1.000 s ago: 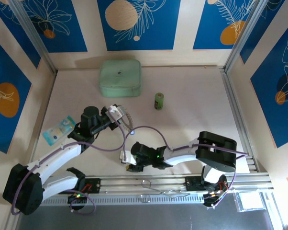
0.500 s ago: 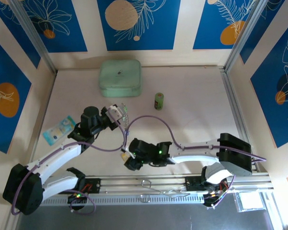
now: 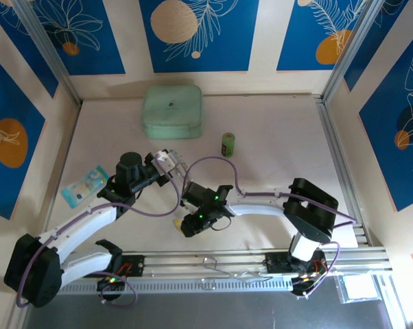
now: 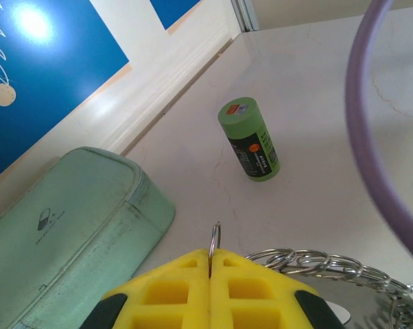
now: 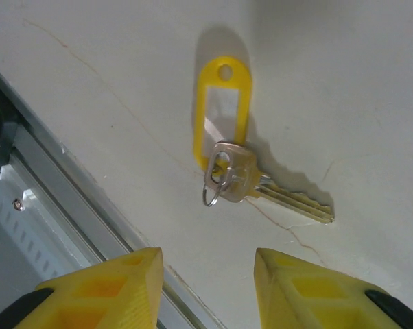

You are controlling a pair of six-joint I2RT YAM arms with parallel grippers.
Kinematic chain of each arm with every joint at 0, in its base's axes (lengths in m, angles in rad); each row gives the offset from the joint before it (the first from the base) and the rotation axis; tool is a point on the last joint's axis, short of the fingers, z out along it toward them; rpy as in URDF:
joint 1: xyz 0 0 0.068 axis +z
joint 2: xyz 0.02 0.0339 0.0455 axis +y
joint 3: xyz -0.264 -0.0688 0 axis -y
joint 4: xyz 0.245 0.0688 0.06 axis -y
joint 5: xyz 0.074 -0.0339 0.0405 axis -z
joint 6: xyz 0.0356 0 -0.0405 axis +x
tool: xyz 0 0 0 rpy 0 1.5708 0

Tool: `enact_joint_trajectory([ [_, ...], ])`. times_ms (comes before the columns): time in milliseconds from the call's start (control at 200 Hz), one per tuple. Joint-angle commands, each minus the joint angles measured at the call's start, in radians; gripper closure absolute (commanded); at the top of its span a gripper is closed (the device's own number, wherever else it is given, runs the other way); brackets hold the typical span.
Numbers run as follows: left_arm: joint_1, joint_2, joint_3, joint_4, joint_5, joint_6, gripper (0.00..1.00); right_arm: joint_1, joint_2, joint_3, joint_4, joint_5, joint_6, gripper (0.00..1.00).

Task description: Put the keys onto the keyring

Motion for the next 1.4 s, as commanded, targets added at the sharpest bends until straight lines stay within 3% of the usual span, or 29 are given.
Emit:
enact_joint_trajectory([
  [0,0.005,0.0,0.002,0.044,-0.015,0.007,1.0,-0.002,0.039,0.053,-0.046,-0.077,0.017,0.61],
  [435,0.006,0.0,-0.004,0.067,-0.167,0.009,1.0,0.023,0.146,0.164,-0.132,0.006,-0.025,0.65],
  [670,0.006,0.001,-0.011,0.085,-0.197,0.012,1.0,0.026,0.18,0.195,-0.147,0.006,-0.039,0.68],
  [940,0.006,0.003,-0.013,0.085,-0.196,0.018,1.0,0.029,0.197,0.212,-0.152,-0.005,-0.05,0.81],
  [1395,0.006,-0.005,-0.013,0.08,-0.2,0.029,1.0,0.035,0.234,0.254,-0.206,0.045,-0.039,0.7],
])
